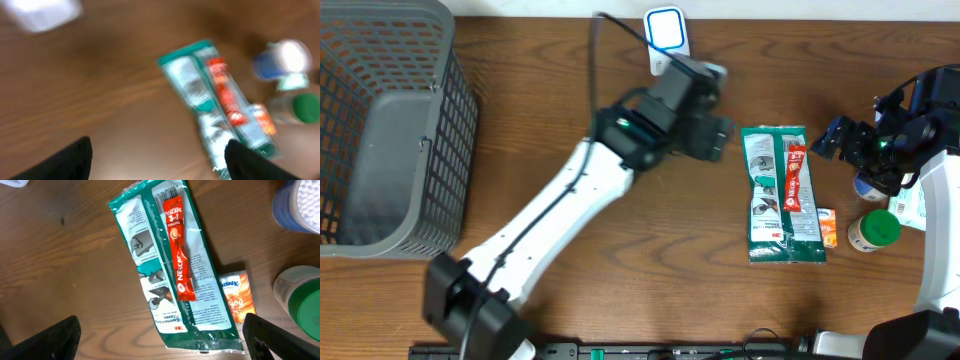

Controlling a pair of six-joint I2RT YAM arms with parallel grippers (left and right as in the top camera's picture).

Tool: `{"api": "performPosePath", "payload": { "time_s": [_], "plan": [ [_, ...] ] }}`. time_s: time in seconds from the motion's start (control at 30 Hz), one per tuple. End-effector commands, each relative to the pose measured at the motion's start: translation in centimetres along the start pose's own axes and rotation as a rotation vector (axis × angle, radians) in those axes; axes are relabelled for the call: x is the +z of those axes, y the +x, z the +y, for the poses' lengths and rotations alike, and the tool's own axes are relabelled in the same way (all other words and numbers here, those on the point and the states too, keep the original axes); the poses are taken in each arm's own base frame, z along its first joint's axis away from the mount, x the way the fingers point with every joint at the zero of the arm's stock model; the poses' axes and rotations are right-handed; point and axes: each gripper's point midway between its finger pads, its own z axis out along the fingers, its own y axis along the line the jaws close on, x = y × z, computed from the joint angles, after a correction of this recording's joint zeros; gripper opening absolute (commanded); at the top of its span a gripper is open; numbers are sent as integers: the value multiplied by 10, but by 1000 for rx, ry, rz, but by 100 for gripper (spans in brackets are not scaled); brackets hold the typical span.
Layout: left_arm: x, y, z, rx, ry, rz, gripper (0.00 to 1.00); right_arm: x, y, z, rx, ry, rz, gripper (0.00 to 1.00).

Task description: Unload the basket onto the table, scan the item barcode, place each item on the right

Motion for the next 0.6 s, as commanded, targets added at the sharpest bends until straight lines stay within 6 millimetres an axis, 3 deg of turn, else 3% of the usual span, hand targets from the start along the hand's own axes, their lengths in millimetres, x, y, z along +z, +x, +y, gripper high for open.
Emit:
{"api": "performPosePath", "payload": {
  "time_s": [0.0,0.17,0.2,0.23,0.43,0.57],
  "plan": [
    [-33,-9,62,-33,-225,-42,80,0,2,0,-2,-4,6,99],
    [-75,4,140,-124,-485,-10,80,0,2,0,-2,-5,6,99],
    [-88,13,165,-157,-570,20,80,0,2,0,-2,-4,6,99],
    [-95,20,178,-176,-612,45,80,0,2,0,-2,-4,6,99],
    [-130,52,233,-269,-786,150,81,0,2,0,-2,-4,6,99],
    [-141,58,252,-321,-817,159,81,0,2,0,-2,-4,6,99]
  ]
}}
